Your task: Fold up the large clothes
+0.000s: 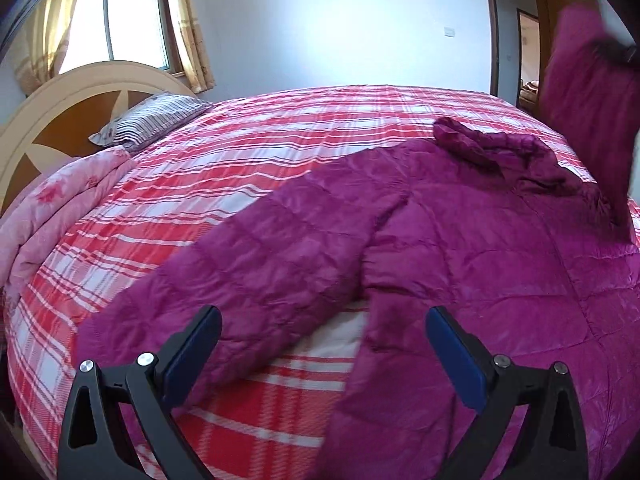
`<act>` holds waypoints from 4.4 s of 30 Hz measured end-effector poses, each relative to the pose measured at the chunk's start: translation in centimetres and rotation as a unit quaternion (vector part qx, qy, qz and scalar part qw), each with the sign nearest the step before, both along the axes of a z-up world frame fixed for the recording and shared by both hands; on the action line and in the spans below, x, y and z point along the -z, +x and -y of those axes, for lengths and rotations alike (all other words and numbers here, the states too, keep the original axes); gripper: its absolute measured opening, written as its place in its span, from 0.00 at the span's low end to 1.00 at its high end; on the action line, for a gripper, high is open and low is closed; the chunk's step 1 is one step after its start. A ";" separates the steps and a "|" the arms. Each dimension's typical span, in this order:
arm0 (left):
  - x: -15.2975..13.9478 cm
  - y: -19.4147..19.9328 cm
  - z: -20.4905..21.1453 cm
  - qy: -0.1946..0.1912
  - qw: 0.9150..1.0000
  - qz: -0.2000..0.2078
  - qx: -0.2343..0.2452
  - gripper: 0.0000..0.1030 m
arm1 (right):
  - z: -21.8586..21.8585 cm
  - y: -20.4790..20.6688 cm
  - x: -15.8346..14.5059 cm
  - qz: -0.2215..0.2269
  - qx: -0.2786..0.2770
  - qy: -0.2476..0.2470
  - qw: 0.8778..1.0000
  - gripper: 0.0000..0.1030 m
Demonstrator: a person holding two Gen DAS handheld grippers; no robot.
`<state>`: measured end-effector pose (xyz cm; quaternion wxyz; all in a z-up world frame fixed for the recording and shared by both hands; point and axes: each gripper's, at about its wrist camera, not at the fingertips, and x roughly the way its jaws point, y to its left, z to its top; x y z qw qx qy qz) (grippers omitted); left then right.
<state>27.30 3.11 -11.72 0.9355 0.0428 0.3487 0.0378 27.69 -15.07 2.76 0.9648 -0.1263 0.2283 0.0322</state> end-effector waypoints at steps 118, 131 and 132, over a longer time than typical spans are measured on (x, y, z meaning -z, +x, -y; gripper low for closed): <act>1.6 -6.7 -20.2 -0.001 0.985 -0.037 -0.170 0.99 | 5.7 9.5 19.1 -0.168 0.124 0.077 0.975 0.59; 4.1 -2.7 -20.9 -0.176 0.969 -0.080 -0.151 0.40 | 5.8 9.4 19.0 -0.165 0.141 0.066 0.974 0.69; 4.1 -2.5 -20.4 -0.158 0.973 -0.074 -0.150 0.36 | 5.8 9.4 19.1 -0.165 0.141 0.066 0.974 0.69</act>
